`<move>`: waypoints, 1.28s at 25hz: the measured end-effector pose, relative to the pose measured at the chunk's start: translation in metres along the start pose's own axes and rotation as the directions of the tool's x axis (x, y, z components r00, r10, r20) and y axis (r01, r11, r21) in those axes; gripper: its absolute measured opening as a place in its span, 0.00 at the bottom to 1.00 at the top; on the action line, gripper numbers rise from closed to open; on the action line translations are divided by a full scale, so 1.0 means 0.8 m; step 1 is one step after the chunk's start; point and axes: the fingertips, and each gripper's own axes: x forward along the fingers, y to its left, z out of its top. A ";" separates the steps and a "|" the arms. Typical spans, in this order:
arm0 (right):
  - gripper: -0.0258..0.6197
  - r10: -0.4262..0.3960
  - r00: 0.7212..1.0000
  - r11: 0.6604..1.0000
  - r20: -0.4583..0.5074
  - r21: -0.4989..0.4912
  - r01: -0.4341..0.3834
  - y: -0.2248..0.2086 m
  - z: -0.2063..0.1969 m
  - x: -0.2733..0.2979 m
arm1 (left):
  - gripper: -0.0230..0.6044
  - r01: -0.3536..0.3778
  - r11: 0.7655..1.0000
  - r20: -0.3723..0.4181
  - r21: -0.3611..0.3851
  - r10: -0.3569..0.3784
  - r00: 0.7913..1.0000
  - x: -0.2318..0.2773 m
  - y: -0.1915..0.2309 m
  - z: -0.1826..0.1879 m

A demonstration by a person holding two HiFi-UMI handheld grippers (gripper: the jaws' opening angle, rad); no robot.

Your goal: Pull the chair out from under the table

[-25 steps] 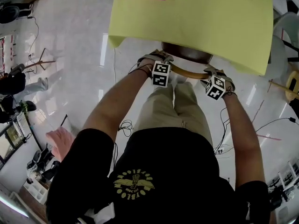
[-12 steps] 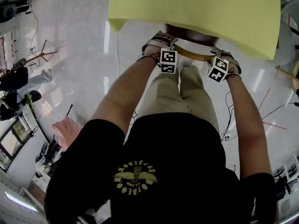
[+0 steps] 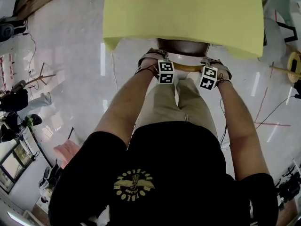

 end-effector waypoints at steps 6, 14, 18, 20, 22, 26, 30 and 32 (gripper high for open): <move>0.34 -0.061 0.998 0.998 -0.027 -0.009 0.060 0.027 -0.007 0.002 | 0.33 -0.013 0.998 0.005 0.066 0.013 1.000 -0.001 -0.027 0.008; 0.32 -0.063 0.997 0.996 -0.050 0.068 0.066 0.089 0.018 0.007 | 0.33 0.007 0.984 0.010 0.178 -0.009 1.000 -0.004 -0.064 -0.011; 0.32 -0.051 0.997 0.991 -0.056 0.120 0.057 0.113 0.034 0.010 | 0.33 0.029 0.975 -0.002 0.221 -0.030 1.000 -0.005 -0.083 -0.024; 0.32 -0.051 0.997 0.989 -0.059 0.136 0.059 0.127 0.037 0.011 | 0.32 0.035 0.972 -0.006 0.231 -0.035 0.999 -0.005 -0.096 -0.026; 0.33 -0.051 0.997 0.988 -0.056 0.143 0.058 0.139 0.039 0.011 | 0.32 0.042 0.973 -0.012 0.225 -0.040 0.999 -0.006 -0.109 -0.026; 0.33 -0.025 0.999 0.990 -0.040 0.140 0.030 0.161 0.037 0.009 | 0.32 0.073 0.977 -0.009 0.199 -0.072 0.997 -0.008 -0.137 -0.021; 0.33 -0.021 1.000 0.994 -0.018 0.109 0.022 0.188 0.026 0.005 | 0.32 0.087 0.984 -0.013 0.157 -0.086 0.996 -0.010 -0.173 -0.007; 0.33 -0.025 1.000 0.997 -0.013 0.079 0.026 0.202 0.018 0.004 | 0.32 0.082 0.988 -0.014 0.130 -0.081 0.997 -0.008 -0.193 0.003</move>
